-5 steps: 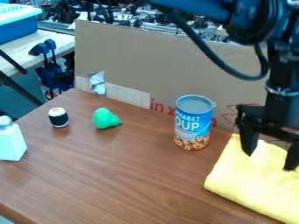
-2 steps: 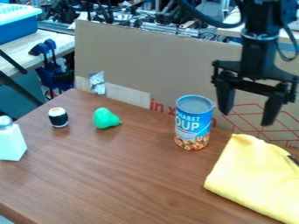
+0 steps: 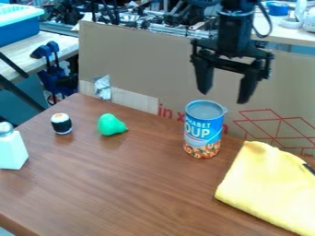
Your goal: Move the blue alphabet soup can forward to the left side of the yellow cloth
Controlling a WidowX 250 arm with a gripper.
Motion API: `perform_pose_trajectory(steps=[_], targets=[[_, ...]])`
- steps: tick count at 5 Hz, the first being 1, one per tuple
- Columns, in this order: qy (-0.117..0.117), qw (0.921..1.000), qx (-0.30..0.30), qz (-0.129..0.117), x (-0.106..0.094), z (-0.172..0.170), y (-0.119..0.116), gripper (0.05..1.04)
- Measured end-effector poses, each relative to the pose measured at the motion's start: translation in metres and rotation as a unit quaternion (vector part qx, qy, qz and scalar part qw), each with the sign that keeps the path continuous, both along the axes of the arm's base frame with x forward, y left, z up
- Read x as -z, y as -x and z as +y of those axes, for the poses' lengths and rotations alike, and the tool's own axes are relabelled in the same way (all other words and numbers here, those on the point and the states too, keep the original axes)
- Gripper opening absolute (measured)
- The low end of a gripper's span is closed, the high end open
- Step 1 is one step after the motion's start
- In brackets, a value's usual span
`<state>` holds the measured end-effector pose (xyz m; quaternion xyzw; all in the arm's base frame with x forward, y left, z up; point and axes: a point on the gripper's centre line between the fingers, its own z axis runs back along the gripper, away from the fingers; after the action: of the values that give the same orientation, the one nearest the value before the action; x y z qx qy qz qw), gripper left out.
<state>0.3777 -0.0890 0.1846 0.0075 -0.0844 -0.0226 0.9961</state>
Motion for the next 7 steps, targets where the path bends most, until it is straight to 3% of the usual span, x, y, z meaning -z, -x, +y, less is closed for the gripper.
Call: perform_pose_trajectory(steps=[1,2,3,4,6,7], targets=[[0.001,0.9991,0.042,0.007,0.003,0.024,-0.006,1.0],[0.011,0.9982,0.057,0.019,0.019,0.043,-0.02,1.0],[0.048,0.9961,0.066,0.034,0.034,0.045,-0.032,1.0],[0.064,0.9948,0.075,0.024,0.038,0.044,-0.046,1.0],[0.063,0.9942,0.079,0.037,0.048,0.038,-0.067,1.0],[0.044,0.9944,0.073,0.062,0.061,0.037,-0.065,1.0]])
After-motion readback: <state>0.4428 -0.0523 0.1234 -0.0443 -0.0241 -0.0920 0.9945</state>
